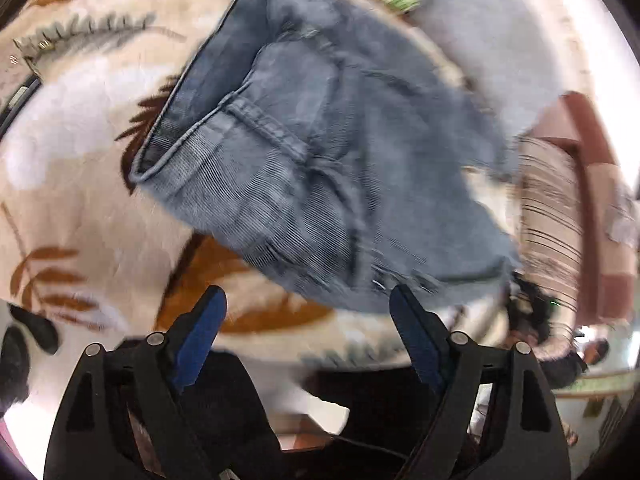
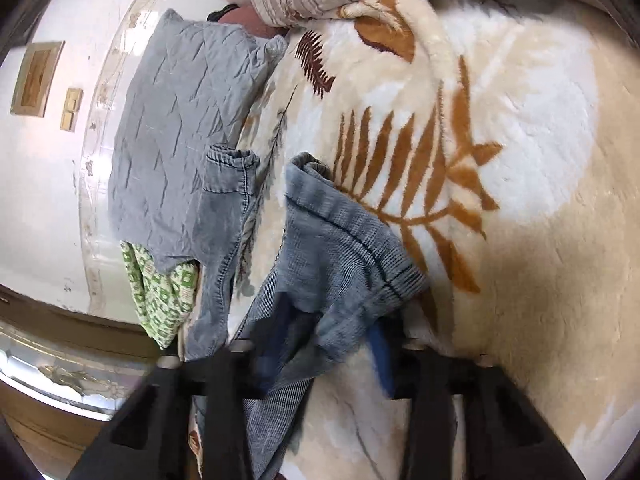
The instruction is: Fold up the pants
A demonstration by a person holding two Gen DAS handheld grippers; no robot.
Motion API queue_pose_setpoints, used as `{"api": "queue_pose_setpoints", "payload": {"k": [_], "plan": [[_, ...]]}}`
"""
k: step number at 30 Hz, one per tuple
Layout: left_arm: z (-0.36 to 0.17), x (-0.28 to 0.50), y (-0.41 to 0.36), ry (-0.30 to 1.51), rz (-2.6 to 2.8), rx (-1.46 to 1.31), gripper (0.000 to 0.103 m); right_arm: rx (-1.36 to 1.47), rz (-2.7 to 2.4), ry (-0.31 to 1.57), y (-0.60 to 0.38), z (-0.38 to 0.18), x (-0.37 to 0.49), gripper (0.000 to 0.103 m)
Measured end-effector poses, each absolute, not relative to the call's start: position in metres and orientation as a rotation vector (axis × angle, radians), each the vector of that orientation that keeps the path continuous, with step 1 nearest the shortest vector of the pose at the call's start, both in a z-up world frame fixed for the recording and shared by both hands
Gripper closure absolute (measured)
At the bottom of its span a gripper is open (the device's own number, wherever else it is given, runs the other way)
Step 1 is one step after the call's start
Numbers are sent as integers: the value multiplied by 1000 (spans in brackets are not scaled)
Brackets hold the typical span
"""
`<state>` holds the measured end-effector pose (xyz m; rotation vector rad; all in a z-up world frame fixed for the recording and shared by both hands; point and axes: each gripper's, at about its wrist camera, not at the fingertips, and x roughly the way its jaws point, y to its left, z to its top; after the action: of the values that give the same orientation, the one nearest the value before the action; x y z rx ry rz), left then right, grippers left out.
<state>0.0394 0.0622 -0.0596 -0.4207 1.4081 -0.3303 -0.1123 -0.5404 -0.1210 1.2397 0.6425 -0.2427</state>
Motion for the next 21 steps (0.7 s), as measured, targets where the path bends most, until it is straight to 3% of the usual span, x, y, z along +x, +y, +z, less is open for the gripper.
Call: {"api": "queue_pose_setpoints", "payload": {"k": [1, 2, 4, 7, 14, 16, 18, 21], "plan": [[-61, 48, 62, 1405, -311, -447, 47, 1222, -230, 626, -542, -112, -111, 90], [-59, 53, 62, 1402, -306, -474, 61, 1185, -194, 585, -542, -91, -115, 91], [-47, 57, 63, 1370, -302, -488, 68, 1071, -156, 540, -539, -53, -126, 93], [-41, 49, 63, 1347, -285, -423, 69, 949, -170, 555, -537, -31, -149, 95], [-81, 34, 85, 1475, -192, -356, 72, 1032, -318, 764, -539, -107, -201, 94], [-77, 28, 94, 1479, -234, -364, 72, 1036, -340, 766, -537, -110, -213, 83], [-62, 21, 101, 1441, -305, -338, 72, 1022, -361, 741, -540, -101, -220, 78], [-27, 22, 106, 1330, -348, -255, 59, 966, -396, 656, -554, -72, -224, 61]]}}
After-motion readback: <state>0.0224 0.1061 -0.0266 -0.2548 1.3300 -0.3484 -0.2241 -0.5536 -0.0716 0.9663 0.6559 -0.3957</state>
